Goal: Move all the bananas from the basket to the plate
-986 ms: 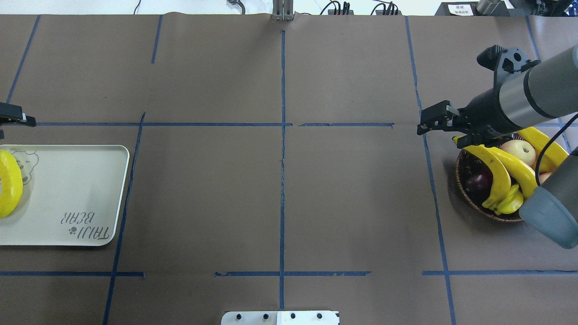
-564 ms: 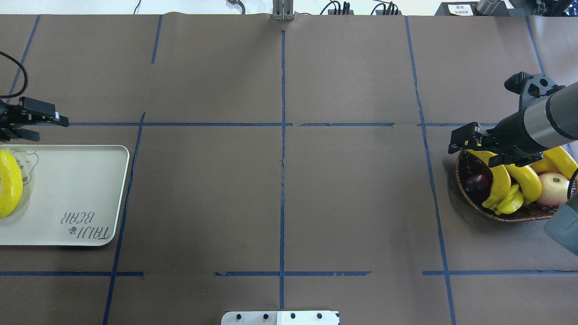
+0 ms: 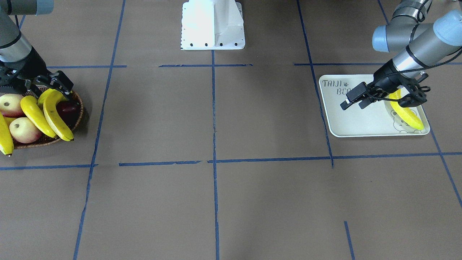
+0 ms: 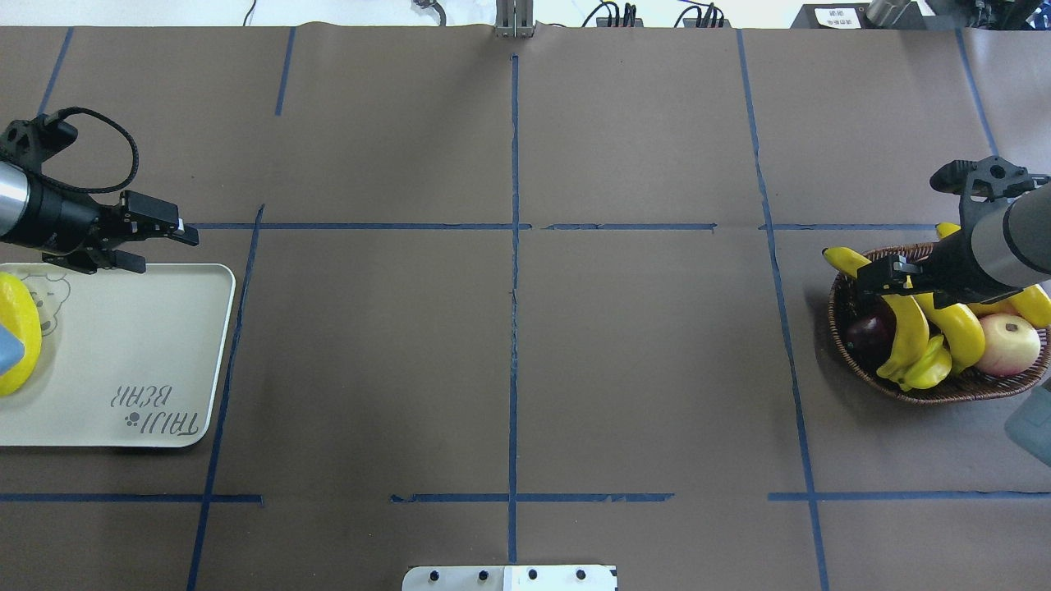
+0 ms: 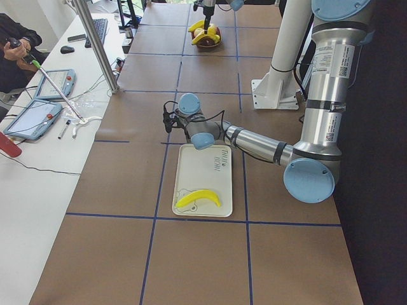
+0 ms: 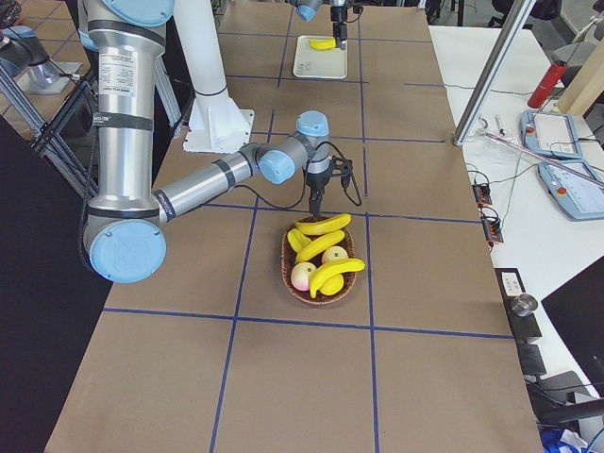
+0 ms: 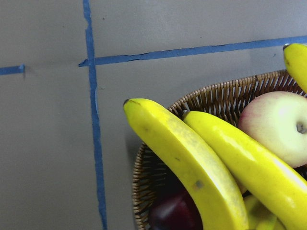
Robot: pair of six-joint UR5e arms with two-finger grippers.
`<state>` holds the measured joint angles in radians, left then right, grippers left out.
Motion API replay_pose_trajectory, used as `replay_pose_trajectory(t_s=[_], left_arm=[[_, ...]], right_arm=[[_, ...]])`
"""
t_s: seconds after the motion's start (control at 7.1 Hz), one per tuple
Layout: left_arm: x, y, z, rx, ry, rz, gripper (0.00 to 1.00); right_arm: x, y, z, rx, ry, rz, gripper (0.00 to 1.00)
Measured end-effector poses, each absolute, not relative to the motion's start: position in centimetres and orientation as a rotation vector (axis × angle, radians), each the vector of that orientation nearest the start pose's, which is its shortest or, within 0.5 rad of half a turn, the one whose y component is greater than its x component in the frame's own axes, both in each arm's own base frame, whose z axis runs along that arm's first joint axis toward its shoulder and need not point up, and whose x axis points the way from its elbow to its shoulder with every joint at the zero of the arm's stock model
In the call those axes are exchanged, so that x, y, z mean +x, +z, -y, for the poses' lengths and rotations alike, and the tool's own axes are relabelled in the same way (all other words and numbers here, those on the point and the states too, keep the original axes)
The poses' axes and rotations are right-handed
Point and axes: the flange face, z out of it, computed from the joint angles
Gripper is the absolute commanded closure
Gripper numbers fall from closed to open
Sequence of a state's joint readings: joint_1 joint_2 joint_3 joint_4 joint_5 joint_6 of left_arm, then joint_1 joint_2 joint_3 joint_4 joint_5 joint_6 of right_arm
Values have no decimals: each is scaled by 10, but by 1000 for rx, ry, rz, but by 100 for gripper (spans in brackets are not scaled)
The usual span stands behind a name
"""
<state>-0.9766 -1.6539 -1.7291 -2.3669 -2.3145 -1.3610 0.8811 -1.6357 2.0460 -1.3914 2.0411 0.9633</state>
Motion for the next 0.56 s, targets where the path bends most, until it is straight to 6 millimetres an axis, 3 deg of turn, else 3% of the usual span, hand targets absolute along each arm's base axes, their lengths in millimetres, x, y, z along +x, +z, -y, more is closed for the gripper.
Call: replay_pose_trajectory(t_s=[0.56], left_arm=[[248, 439, 477, -9, -289, -1197, 0]], right_arm=[[-245, 487, 418, 48, 70, 648, 0]])
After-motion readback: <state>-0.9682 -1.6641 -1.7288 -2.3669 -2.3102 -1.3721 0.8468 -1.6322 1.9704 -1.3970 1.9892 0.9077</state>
